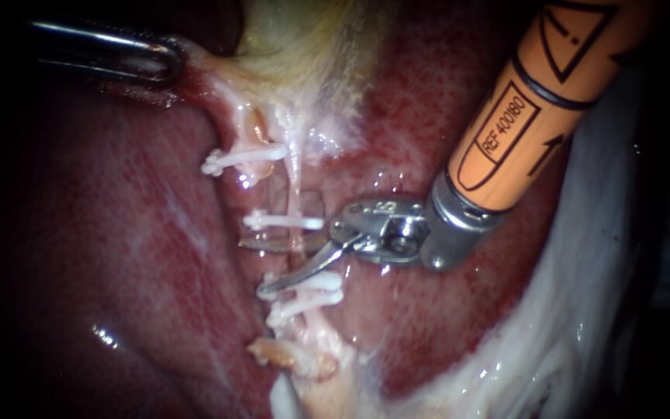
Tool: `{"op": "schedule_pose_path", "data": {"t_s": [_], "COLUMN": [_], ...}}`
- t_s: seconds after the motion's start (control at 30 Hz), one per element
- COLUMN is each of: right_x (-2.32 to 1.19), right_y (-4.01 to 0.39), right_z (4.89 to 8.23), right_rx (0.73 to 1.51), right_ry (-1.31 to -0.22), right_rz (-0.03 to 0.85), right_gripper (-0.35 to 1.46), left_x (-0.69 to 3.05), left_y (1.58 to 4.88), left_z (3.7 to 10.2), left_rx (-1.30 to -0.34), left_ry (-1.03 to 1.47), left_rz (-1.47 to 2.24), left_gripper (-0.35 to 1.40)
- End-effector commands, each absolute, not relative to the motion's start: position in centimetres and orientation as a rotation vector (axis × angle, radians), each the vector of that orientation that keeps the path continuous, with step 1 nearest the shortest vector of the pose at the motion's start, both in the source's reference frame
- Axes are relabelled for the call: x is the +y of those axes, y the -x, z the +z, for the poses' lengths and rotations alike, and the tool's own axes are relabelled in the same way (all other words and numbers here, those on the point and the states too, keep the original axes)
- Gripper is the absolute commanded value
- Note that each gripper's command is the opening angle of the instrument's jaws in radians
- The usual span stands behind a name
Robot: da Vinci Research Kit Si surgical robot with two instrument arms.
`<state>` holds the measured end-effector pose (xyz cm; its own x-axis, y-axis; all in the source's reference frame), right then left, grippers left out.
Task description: Go to the cutting position right tube
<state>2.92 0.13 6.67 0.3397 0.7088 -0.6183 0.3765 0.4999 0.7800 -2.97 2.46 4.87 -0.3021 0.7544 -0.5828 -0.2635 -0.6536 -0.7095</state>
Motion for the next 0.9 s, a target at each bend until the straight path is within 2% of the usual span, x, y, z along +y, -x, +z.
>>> {"op": "schedule_pose_path", "data": {"t_s": [0.03, 0.37, 0.73, 0.9], "right_x": [0.14, 0.14, -0.01, -0.01], "right_y": [-2.94, -3.04, -3.11, -3.12], "right_z": [6.68, 6.67, 6.41, 6.4], "right_rx": [1.269, 1.273, 1.276, 1.272], "right_ry": [-1.094, -1.091, -1.115, -1.122], "right_rz": [0.287, 0.292, 0.277, 0.278], "right_gripper": [1.28, 1.26, 1.26, 1.26], "left_x": [2.46, 2.46, 2.47, 2.47], "left_y": [2.97, 2.97, 2.96, 2.96], "left_z": [4.87, 4.87, 4.89, 4.89], "left_rx": [-0.656, -0.656, -0.657, -0.657], "left_ry": [1.277, 1.277, 1.277, 1.277], "left_rz": [2.004, 2.004, 2.004, 2.004], "left_gripper": [-0.35, -0.35, -0.35, -0.35]}}
